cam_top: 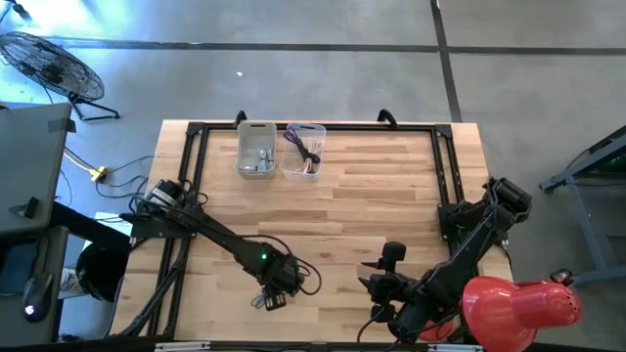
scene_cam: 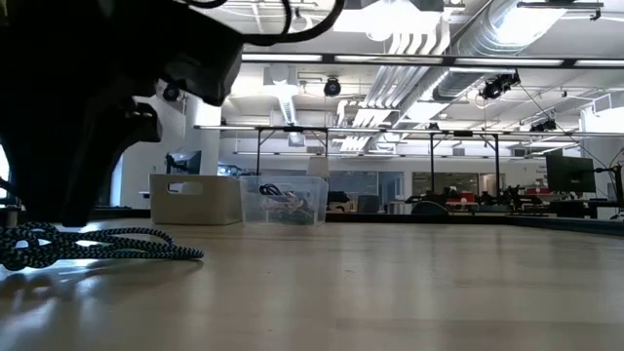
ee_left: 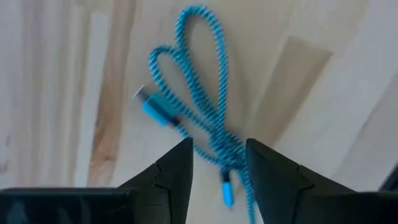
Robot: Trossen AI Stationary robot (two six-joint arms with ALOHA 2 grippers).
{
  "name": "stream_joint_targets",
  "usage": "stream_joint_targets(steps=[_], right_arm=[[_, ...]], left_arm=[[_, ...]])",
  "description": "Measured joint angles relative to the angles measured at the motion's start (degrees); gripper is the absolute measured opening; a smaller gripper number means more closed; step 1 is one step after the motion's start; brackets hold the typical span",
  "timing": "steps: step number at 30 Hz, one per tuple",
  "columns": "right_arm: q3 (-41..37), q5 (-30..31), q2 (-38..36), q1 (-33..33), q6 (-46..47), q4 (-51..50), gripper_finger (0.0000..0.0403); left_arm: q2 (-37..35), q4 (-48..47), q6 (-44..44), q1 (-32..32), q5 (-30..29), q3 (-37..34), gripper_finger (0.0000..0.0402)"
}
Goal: Pick & Place USB Port
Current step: Put the striped light blue charger cable into the transparent bin
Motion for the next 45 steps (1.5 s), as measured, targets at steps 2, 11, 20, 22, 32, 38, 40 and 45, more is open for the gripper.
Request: stream_joint_targets(steps=[2, 11, 20, 22, 32, 38, 40, 45], right_arm=[[0.0, 0.1, 0.0, 0.3, 0.4, -0.2, 0.0181], [0.0, 0.3, 0.0, 1.0, 0.9, -0.1, 0.0181], [-0.1, 0.8, 0.0, 2.2, 2.0, -0.2, 0.0181], [-0.1, 1.3, 0.0, 2.3, 2.1, -0.2, 0.0181], [-0.1, 2.3, 0.0, 2.5, 2.0, -0.2, 0.0181], [-0.1, 4.9, 0.0, 2.5, 0.2, -0.1, 0.0181], [-0.1, 5.9, 0.0, 2.2, -1.3, 0.1, 0.0181], [-0.1, 5.7, 0.0, 0.4, -7.6, 2.9, 0.0181]], left_arm=[[0.5, 0.6, -0.2, 0.0, 0.6, 0.2, 0.0145], [4.0, 0.1, 0.4, 0.0, 4.7, 0.3, 0.0145], [5.3, -2.3, 8.6, 0.0, 3.1, 0.3, 0.0039], [5.1, -2.7, 10.0, 0.0, 2.7, 0.3, 0.0022], [3.8, -9.3, 15.2, -0.1, -2.0, 4.2, 0.0012], [1.2, -27.3, 18.7, 0.0, -13.2, 17.4, 0.0012], [0.1, -32.3, 19.7, 0.0, -18.2, 22.7, 0.0012], [-3.2, -40.5, 24.5, 0.0, -29.5, 33.2, 0.0012]])
